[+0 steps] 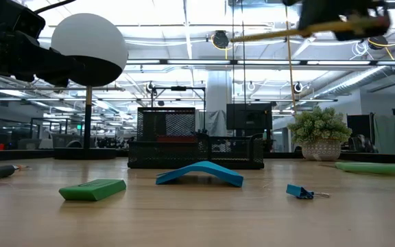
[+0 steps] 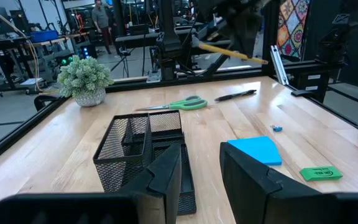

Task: Pick and place office supplies into organizer
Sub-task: Put the yellow pencil into the black desk organizer

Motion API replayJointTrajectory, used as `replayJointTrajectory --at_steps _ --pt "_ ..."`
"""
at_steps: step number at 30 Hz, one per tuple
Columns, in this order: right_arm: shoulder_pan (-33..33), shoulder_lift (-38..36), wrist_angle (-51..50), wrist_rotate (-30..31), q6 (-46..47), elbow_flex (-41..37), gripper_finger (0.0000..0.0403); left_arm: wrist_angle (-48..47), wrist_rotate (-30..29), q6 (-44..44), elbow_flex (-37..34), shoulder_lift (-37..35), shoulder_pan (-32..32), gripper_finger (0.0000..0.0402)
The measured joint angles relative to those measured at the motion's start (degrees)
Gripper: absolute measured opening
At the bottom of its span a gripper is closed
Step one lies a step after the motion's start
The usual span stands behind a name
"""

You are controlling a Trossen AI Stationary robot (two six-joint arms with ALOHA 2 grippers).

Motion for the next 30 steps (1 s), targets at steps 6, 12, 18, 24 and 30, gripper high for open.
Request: replayJointTrajectory --at_steps 6,12,18,24,30 --pt "-2.58 -0.05 11.96 -0.11 -2.84 0.0 0.0 0.0 -0.01 0.0 -0.02 0.02 0.0 0.0115" --pt "-5.09 -0.03 20.32 -0.06 -3.75 0.0 0.0 0.01 -0.01 0.0 0.0 -0.01 0.01 0.0115" --pt "-7.63 -0.05 27.01 -0.06 -4.45 0.0 0.0 0.02 -0.08 1.66 -0.02 -0.01 0.01 0.0115" --pt "-9.6 -0.05 33.11 -0.25 -5.5 0.0 0.0 0.02 -0.09 1.23 0.0 -0.01 0.0 0.0115" --pt "-11.15 -0.05 37.47 0.0 -5.34 0.0 0.0 0.21 -0.05 -6.85 -0.02 0.02 0.0 0.0115"
